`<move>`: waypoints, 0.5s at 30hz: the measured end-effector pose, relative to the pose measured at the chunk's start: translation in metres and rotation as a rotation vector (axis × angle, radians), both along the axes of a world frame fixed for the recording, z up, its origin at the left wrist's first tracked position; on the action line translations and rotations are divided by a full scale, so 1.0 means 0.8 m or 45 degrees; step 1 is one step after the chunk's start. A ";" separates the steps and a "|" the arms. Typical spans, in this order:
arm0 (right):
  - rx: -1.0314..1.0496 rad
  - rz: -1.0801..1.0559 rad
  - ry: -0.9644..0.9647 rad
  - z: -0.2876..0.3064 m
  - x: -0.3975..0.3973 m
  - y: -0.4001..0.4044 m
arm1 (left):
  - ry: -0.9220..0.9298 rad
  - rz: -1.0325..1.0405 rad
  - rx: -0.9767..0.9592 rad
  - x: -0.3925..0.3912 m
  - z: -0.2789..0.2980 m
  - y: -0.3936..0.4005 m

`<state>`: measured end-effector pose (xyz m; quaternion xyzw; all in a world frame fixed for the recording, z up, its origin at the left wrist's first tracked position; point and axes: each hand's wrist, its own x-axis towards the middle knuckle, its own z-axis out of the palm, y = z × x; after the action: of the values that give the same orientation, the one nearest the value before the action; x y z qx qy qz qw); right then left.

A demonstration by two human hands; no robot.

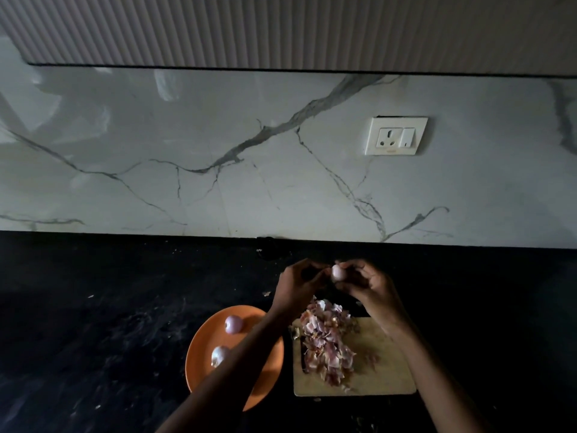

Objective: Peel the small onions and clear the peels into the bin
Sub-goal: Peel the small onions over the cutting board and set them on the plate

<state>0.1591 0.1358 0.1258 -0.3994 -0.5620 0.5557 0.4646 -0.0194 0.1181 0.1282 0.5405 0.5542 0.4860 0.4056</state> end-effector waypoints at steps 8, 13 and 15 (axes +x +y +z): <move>0.092 0.011 -0.066 -0.003 -0.006 -0.003 | 0.104 0.113 -0.084 -0.004 -0.004 0.006; 0.120 0.019 -0.119 -0.004 -0.008 -0.003 | 0.094 0.187 -0.166 0.003 -0.016 -0.003; 0.116 0.009 -0.104 -0.003 -0.009 -0.003 | 0.052 0.168 -0.193 0.005 -0.020 -0.006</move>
<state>0.1523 0.1332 0.1232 -0.3982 -0.6067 0.5142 0.4570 -0.0157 0.1136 0.1122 0.4805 0.6318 0.4572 0.4011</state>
